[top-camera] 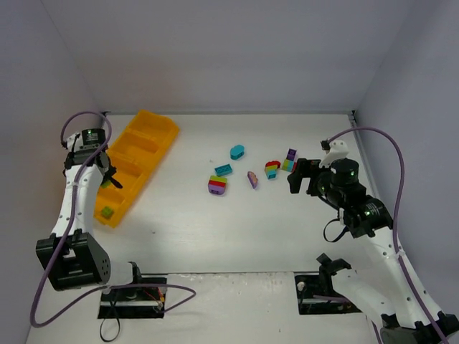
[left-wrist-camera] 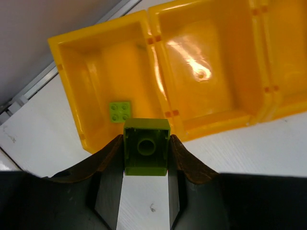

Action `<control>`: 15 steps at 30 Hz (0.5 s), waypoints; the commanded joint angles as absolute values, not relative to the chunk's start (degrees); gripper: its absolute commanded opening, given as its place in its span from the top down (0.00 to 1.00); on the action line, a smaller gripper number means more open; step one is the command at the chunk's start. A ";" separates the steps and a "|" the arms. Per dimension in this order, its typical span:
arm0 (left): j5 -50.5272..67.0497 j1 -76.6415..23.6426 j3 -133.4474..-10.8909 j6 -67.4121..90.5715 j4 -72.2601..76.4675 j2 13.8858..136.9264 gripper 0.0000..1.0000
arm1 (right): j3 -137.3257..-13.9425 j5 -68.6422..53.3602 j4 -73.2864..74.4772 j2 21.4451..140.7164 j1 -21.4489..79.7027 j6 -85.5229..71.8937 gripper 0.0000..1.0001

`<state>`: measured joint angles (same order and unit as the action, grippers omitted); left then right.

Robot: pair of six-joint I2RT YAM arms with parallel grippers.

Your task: Sort the legos into containers by color

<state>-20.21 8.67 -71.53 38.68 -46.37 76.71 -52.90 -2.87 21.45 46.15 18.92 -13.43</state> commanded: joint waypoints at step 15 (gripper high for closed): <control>-22.32 14.33 -67.59 43.68 -45.09 83.85 0.67 | -53.09 -3.60 17.58 46.14 19.42 -12.66 0.00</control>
